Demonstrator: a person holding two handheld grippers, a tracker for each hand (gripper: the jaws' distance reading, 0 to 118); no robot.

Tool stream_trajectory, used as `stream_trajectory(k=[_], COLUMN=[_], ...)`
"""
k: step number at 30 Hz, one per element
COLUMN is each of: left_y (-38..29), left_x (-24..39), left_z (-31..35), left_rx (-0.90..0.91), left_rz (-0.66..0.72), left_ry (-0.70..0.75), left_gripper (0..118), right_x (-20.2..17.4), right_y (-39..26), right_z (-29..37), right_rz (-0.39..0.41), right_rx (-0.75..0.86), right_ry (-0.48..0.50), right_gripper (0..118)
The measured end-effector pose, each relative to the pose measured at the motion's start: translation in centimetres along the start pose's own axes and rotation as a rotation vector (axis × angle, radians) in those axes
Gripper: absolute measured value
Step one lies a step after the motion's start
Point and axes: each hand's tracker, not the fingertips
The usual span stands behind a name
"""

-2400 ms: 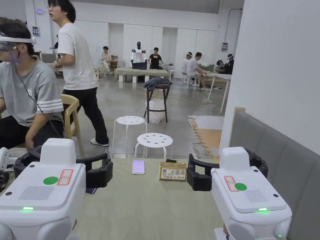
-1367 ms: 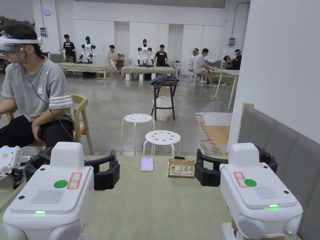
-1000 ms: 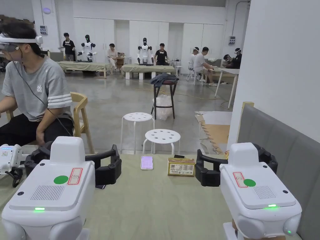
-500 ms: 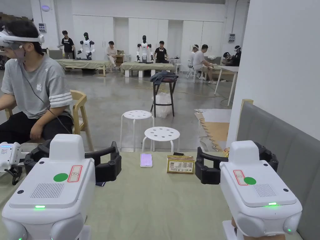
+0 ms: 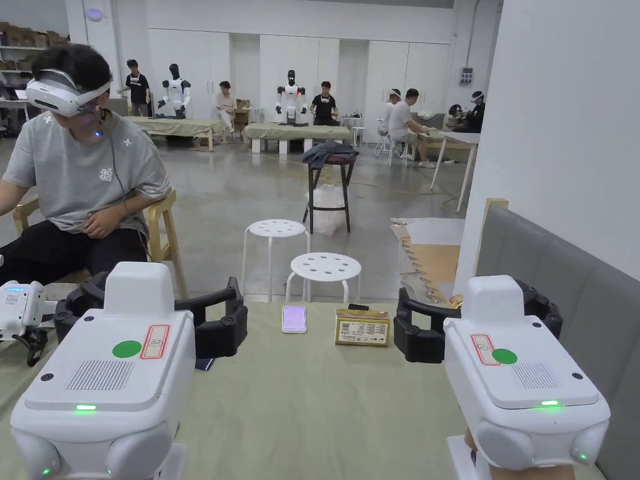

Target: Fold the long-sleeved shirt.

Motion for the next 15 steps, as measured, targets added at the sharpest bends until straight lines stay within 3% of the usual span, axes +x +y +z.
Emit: stream_trajectory(k=[4, 5, 6, 7, 8, 9, 12, 15], left_y=[-0.1, -0.1, -0.1, -0.2, -0.3, -0.4, -0.9, -1.2], left_x=[0.0, 0.0, 0.0, 0.0, 0.1, 0.3, 0.2, 0.2], left_z=[-0.1, 0.0, 0.1, 0.2, 0.2, 0.0, -0.2, -0.1], left_rx=[-0.016, -0.023, -0.024, -0.02, -0.018, -0.027, -0.033, -0.023], left_rz=[0.004, 0.005, 0.005, 0.004, -0.007, -0.02, 0.017, -0.007], left_ry=[0.001, -0.009, -0.027, -0.039, -0.053, -0.043, -0.038, -0.034], left_gripper=[109, 105, 87, 61, 26, 8, 4, 4], right_x=[-0.2, -0.3, -0.3, -0.4, -0.6, -0.6, -0.1, -0.2], right_y=[-0.1, -0.2, -0.3, -0.4, -0.4, -0.4, -0.6, -1.0], right_z=[0.1, 0.2, 0.4, 0.6, 0.7, 0.7, 0.7, 0.8], right_rz=[0.006, 0.008, 0.009, 0.009, 0.013, 0.007, -0.056, -0.016], right_rx=[0.0, -0.001, 0.004, 0.01, 0.012, 0.006, -0.021, -0.022], right_ry=[0.004, 0.004, 0.008, 0.01, -0.001, -0.01, -0.016, 0.022], right_gripper=[118, 118, 107, 82, 42, 2, 3, 0])
